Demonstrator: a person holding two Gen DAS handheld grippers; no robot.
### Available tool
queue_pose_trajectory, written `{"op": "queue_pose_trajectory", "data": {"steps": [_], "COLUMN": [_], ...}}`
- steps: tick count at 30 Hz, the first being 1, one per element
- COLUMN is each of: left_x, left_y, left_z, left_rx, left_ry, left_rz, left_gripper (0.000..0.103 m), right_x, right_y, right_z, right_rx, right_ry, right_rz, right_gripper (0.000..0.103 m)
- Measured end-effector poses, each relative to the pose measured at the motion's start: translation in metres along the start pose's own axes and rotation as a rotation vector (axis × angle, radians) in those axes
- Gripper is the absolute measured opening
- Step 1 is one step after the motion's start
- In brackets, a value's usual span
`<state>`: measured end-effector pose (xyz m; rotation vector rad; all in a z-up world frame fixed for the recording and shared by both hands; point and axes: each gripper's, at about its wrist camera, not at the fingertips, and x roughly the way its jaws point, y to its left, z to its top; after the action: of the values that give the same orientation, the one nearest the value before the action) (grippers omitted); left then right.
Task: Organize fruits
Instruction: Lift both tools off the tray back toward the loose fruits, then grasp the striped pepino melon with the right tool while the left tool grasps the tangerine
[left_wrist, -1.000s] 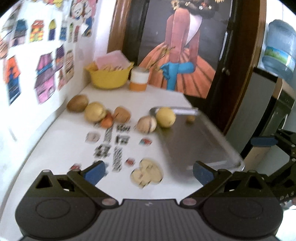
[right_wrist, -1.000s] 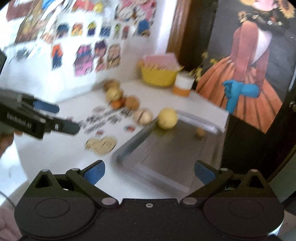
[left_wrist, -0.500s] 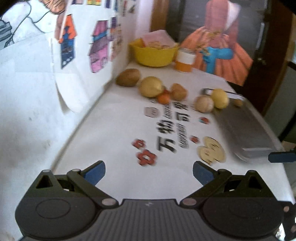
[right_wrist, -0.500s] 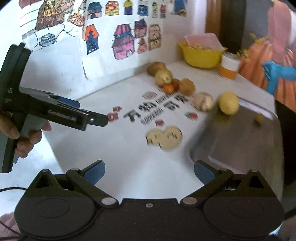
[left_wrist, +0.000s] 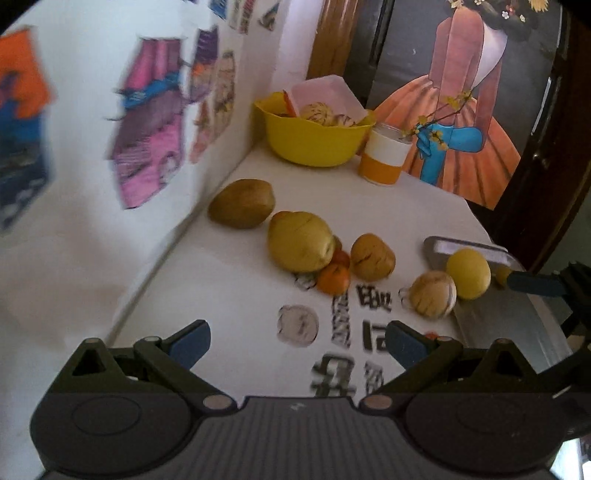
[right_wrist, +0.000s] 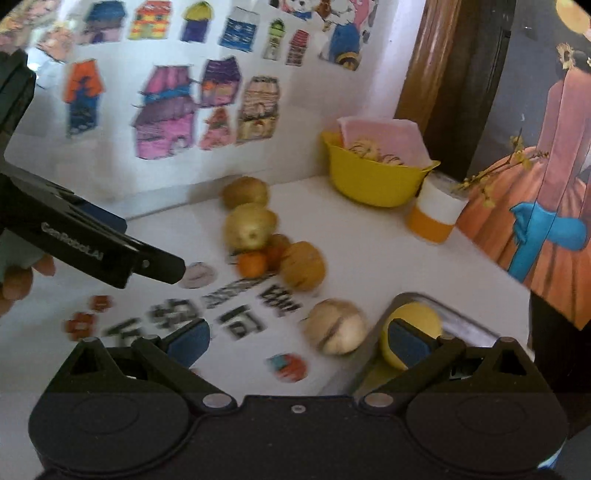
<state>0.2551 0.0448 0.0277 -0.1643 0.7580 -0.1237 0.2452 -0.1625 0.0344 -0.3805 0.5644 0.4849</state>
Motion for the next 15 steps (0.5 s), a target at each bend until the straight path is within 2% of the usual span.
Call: {"op": "queue_pose_trajectory", "data": {"steps": [6, 12, 15], "left_x": [0.044, 0.068, 0.072], "left_y": [-0.017, -0.031, -0.031], "left_z": [0.012, 0.014, 0.015], "left_rx": [0.007, 0.018, 0.007], "left_ry": [0.005, 0.018, 0.011], "left_rz": [-0.022, -0.025, -0.014], "left_gripper": [0.101, 0.082, 0.076], "right_x": [0.034, 0.057, 0.060], "right_y": [-0.015, -0.015, -0.015], "right_z": [-0.003, -0.005, -0.005], "right_rx": [-0.015, -0.038, -0.041], "right_ry": [0.020, 0.059, 0.055], "right_rz": [0.029, 0.019, 0.016], "right_gripper": [0.089, 0.077, 0.074]}}
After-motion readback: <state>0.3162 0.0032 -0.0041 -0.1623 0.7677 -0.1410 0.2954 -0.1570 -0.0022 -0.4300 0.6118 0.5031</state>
